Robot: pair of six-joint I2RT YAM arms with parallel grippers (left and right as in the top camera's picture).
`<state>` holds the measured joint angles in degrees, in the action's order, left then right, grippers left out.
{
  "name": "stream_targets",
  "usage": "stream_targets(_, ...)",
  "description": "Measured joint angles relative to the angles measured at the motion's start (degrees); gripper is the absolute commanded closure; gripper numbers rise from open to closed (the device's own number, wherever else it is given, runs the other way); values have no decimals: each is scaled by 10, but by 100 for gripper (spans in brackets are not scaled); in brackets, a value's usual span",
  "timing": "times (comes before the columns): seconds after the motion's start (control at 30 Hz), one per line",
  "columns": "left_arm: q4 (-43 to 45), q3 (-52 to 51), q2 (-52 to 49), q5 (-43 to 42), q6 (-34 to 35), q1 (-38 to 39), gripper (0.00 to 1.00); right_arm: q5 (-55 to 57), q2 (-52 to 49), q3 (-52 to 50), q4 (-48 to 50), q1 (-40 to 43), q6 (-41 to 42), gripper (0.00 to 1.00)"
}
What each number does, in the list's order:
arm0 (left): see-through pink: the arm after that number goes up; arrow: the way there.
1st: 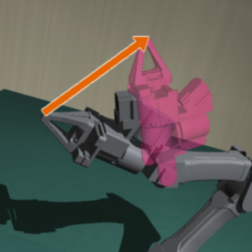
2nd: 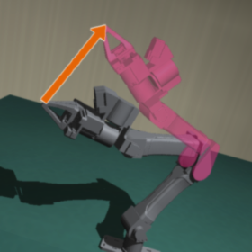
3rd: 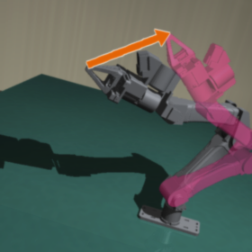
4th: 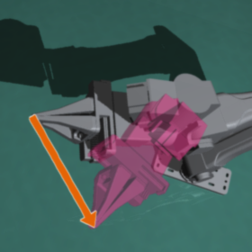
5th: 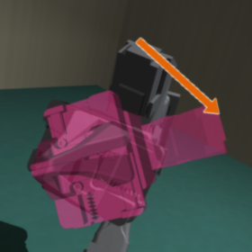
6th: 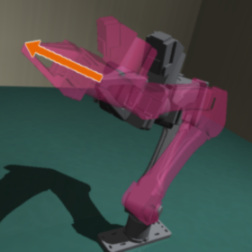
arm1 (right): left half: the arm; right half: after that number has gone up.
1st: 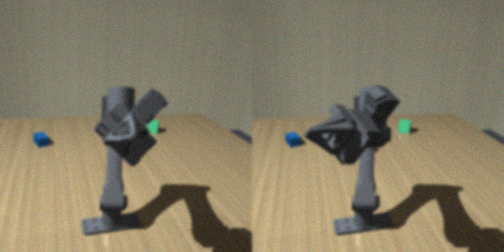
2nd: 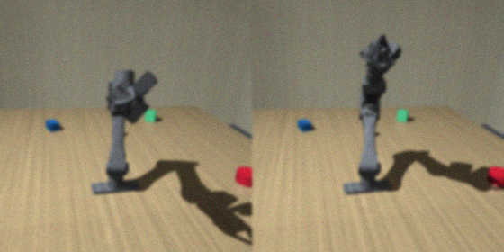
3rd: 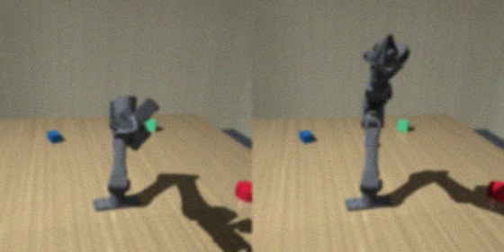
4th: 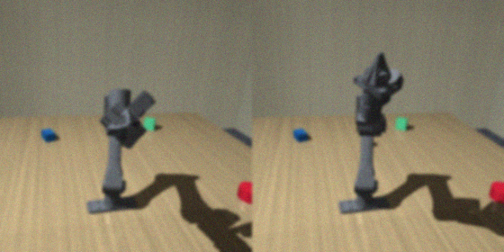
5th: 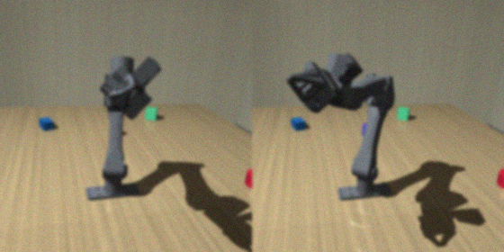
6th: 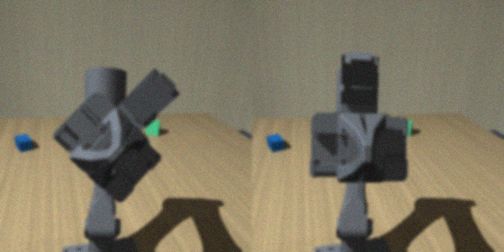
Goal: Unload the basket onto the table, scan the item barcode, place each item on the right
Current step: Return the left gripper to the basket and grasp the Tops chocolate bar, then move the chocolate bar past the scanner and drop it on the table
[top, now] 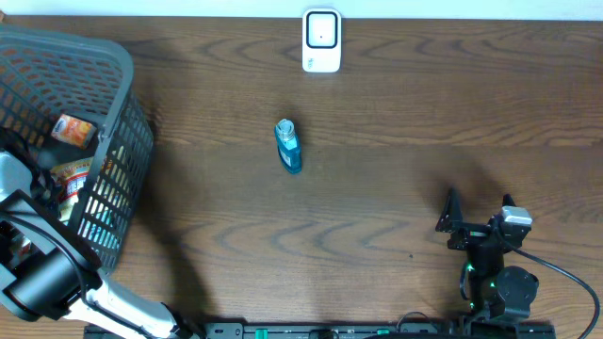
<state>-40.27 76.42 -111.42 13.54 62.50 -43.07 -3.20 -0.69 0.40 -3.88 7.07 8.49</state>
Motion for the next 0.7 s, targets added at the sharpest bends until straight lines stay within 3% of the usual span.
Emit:
stream_targets(0.2,-7,0,29,2,-29,-1,85,0,0,0,0,0,0,1)
stream_targets(0.3,-7,0,67,0,-37,-1,85,0,0,0,0,0,0,1)
stream_targets(0.5,-8,5,229,-36,-47,-1,89,0,0,0,0,0,0,1)
stream_targets(0.7,0,9,396,-144,-56,7,92,0,0,0,0,0,0,1)
